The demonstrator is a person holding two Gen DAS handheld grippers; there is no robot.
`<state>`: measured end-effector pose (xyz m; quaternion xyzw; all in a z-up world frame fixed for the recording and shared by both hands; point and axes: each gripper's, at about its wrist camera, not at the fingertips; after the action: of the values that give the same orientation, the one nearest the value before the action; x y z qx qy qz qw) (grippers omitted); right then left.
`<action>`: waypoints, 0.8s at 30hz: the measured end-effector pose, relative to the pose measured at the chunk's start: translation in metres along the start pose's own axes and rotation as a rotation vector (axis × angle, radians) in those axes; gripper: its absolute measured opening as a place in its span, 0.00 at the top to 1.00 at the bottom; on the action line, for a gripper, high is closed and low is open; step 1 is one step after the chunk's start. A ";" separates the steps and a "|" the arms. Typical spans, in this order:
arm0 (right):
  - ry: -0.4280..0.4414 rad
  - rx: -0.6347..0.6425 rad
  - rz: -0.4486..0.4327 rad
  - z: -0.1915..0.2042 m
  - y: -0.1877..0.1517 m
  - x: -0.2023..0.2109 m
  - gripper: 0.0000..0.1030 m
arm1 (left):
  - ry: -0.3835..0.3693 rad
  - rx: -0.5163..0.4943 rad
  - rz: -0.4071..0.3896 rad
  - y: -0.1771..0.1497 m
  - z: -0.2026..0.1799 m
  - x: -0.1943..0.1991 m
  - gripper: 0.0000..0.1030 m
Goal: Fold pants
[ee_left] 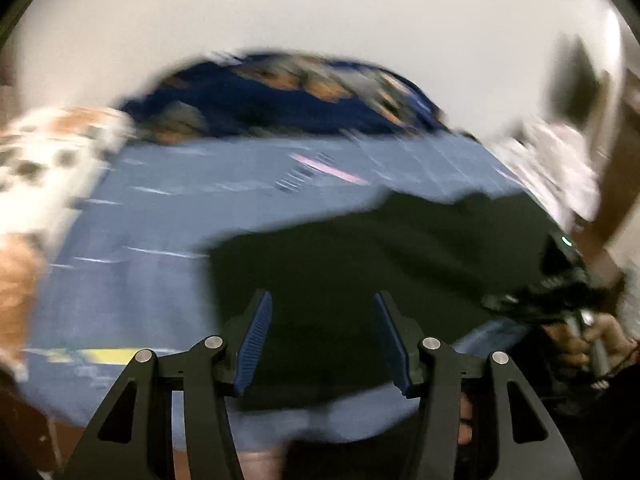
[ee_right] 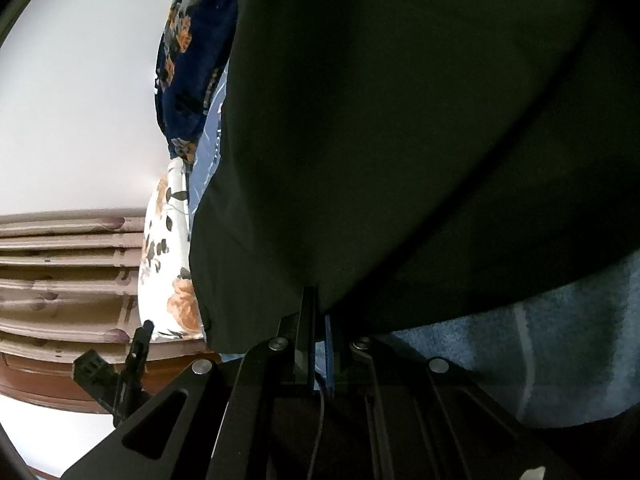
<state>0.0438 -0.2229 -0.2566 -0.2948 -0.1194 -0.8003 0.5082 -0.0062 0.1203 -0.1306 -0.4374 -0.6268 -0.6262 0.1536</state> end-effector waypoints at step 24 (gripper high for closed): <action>0.151 -0.251 -0.599 -0.152 0.178 0.220 0.85 | -0.060 0.001 0.227 -0.026 -0.020 -0.088 0.55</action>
<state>0.0799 -0.5418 -0.2669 -0.2468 -0.0633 -0.9423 0.2173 0.0180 0.0746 -0.2092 -0.5243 -0.5777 -0.5911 0.2047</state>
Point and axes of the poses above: each gripper's, at about its wrist camera, not at the fingertips, and x roughly against the way its jaws point, z to its left, y to its top, and after that the axes turned 1 degree about -x, right-handed
